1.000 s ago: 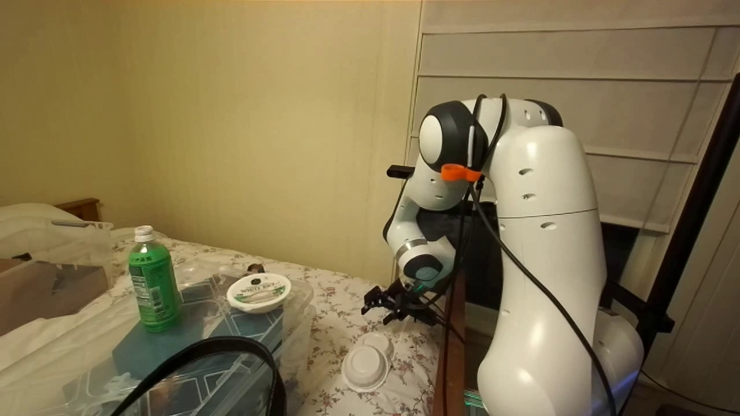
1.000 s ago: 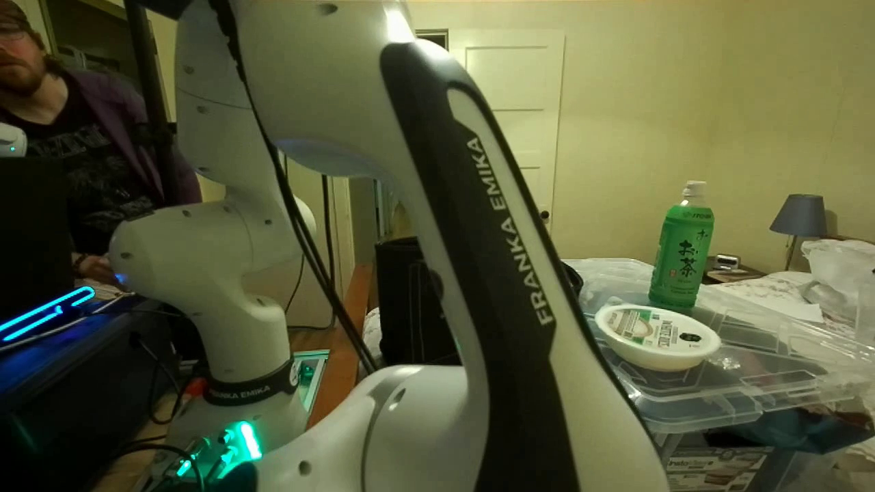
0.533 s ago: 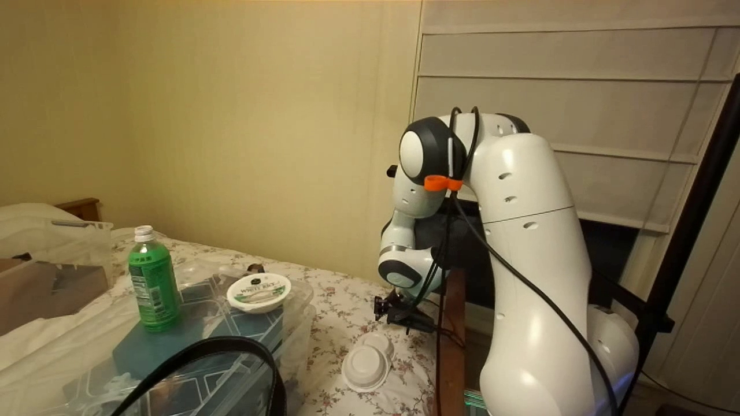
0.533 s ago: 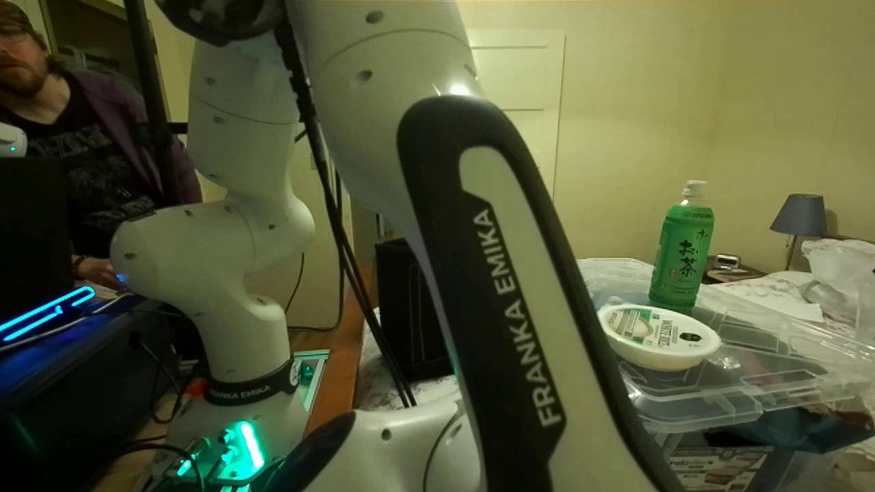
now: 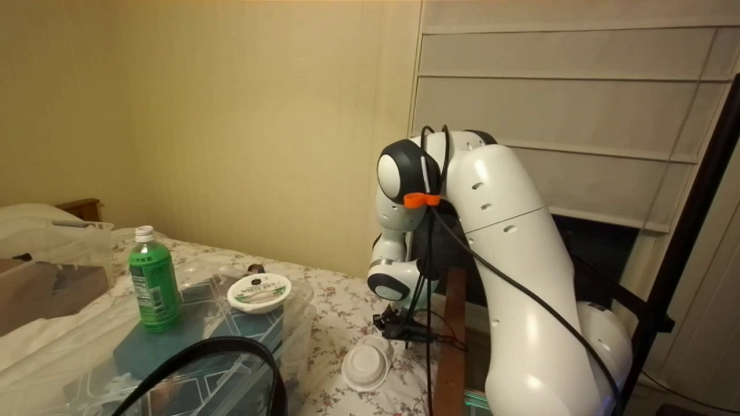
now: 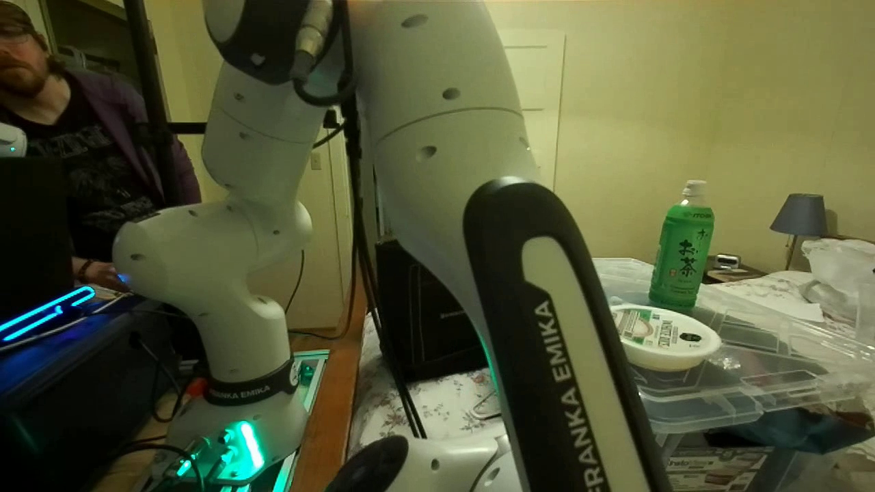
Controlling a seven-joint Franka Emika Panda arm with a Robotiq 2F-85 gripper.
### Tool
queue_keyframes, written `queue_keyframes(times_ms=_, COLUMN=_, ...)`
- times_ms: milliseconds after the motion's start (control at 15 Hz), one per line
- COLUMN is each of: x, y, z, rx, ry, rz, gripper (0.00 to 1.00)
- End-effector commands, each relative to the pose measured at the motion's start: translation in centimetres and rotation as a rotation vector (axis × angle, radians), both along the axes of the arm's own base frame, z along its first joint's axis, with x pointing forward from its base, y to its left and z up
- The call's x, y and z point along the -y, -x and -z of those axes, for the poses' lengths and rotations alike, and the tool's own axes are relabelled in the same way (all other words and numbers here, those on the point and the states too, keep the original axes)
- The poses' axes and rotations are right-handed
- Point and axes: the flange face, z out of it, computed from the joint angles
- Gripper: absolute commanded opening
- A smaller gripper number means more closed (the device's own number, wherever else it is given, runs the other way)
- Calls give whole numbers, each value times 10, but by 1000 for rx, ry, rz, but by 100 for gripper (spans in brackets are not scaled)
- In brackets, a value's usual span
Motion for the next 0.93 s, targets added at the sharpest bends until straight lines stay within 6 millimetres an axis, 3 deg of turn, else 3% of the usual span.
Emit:
queue_keyframes(times_ms=0, x=2, y=-10, z=10, rx=15, ry=17, rz=20, gripper=0)
queue_keyframes(times_ms=333, x=4, y=-27, z=20, rx=52, ry=16, rz=71, gripper=0)
queue_keyframes(times_ms=533, x=-7, y=-14, z=30, rx=-82, ry=15, rz=67, gripper=0)
queue_keyframes(times_ms=867, x=-52, y=10, z=41, rx=-221, ry=-145, rz=-57, gripper=0)
